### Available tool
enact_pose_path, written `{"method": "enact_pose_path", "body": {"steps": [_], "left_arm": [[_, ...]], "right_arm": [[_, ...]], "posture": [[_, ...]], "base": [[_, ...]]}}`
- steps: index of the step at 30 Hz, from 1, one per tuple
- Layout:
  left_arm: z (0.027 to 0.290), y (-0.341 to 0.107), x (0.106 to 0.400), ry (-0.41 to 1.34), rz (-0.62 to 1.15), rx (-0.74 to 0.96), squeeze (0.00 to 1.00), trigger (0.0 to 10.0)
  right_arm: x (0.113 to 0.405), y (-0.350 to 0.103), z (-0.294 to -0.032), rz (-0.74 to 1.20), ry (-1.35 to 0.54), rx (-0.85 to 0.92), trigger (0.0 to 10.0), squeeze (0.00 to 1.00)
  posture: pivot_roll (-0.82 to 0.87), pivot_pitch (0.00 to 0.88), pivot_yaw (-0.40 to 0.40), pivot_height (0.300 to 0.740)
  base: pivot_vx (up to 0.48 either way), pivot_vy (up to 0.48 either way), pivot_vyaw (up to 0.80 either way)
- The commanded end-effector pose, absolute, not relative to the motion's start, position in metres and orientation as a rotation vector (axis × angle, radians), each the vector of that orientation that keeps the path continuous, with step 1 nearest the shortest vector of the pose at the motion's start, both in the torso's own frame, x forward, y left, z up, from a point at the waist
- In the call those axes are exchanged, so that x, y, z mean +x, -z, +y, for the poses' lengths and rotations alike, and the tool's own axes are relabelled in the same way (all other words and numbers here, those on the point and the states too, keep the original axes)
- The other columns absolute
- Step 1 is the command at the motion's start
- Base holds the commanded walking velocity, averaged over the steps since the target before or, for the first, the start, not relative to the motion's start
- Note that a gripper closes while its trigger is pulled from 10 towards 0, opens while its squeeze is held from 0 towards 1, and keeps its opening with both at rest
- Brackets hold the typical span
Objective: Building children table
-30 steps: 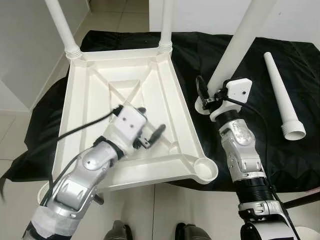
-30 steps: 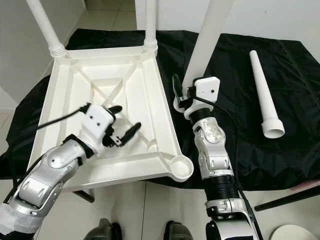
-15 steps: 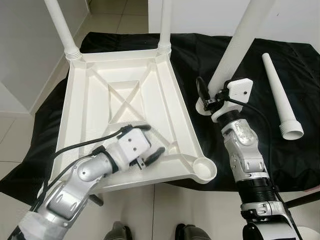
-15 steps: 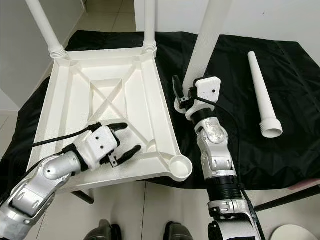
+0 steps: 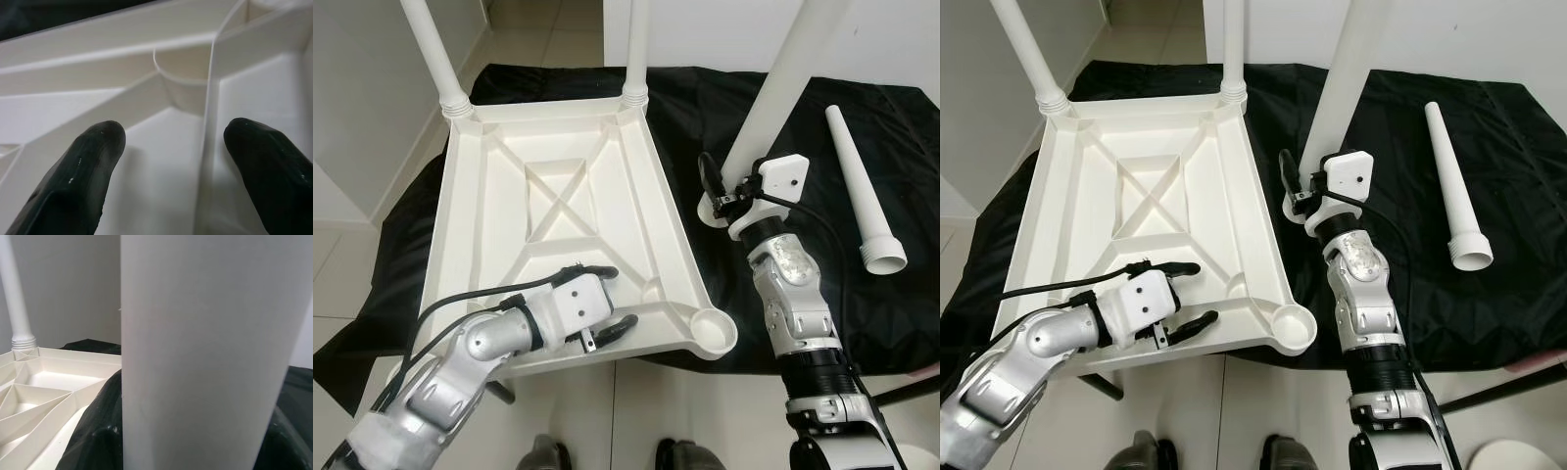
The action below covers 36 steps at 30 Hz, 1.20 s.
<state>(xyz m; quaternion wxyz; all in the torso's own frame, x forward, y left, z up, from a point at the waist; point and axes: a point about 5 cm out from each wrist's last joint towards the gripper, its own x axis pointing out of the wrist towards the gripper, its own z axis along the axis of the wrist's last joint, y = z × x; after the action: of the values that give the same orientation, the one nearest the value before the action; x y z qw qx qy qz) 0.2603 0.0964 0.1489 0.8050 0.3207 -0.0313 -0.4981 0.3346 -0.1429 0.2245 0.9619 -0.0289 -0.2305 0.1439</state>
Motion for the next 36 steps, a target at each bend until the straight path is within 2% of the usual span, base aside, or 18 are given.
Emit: {"method": "enact_pose_path", "body": {"steps": [1, 6, 16, 20, 23, 29, 31, 34, 36], "left_arm": [[0.099, -0.142, 0.265, 1.0, -0.047, 0.717, 0.0, 10.0], [0.096, -0.147, 0.286, 0.903, -0.06, 0.708, 0.0, 10.0], [0.072, -0.166, 0.308, 0.838, -0.157, 0.693, 0.0, 10.0], [0.073, -0.169, 0.311, 0.814, -0.166, 0.684, 0.0, 10.0], [0.075, -0.17, 0.312, 0.805, -0.172, 0.686, 0.0, 10.0], [0.078, -0.182, 0.305, 0.851, -0.196, 0.579, 0.0, 10.0], [0.082, -0.189, 0.296, 0.913, -0.201, 0.488, 0.0, 10.0], [0.083, -0.191, 0.293, 0.931, -0.204, 0.463, 0.0, 10.0], [0.087, -0.193, 0.279, 1.018, -0.198, 0.399, 0.0, 10.0]], "right_arm": [[0.336, -0.226, -0.14, -0.461, -0.306, -0.051, 10.0, 0.0], [0.338, -0.222, -0.141, -0.429, -0.296, -0.04, 10.0, 0.0], [0.334, -0.209, -0.143, -0.363, -0.33, -0.018, 10.0, 0.0], [0.331, -0.205, -0.144, -0.353, -0.345, -0.037, 10.0, 0.0], [0.329, -0.203, -0.145, -0.349, -0.356, -0.046, 10.0, 0.0], [0.319, -0.202, -0.142, -0.385, -0.391, -0.048, 10.0, 0.0], [0.313, -0.203, -0.141, -0.404, -0.406, -0.037, 10.0, 0.0], [0.311, -0.203, -0.141, -0.409, -0.41, -0.033, 10.0, 0.0], [0.307, -0.204, -0.14, -0.426, -0.411, -0.002, 10.0, 0.0]], "posture": [[-0.04, 0.145, -0.001, 0.74], [-0.04, 0.134, 0.002, 0.74], [-0.04, 0.117, 0.003, 0.74], [-0.04, 0.116, 0.005, 0.74], [-0.04, 0.115, 0.006, 0.74], [-0.04, 0.114, 0.009, 0.74], [-0.04, 0.117, 0.01, 0.74], [-0.04, 0.117, 0.01, 0.74], [-0.04, 0.12, 0.005, 0.74]], "base": [[0.0, 0.0, 0.0], [0.0, 0.0, 0.0], [0.0, 0.0, 0.0], [0.0, 0.0, 0.0], [0.0, 0.0, 0.0], [0.0, 0.0, 0.0], [0.0, 0.0, 0.0], [0.0, 0.0, 0.0], [0.0, 0.0, 0.0]]}}
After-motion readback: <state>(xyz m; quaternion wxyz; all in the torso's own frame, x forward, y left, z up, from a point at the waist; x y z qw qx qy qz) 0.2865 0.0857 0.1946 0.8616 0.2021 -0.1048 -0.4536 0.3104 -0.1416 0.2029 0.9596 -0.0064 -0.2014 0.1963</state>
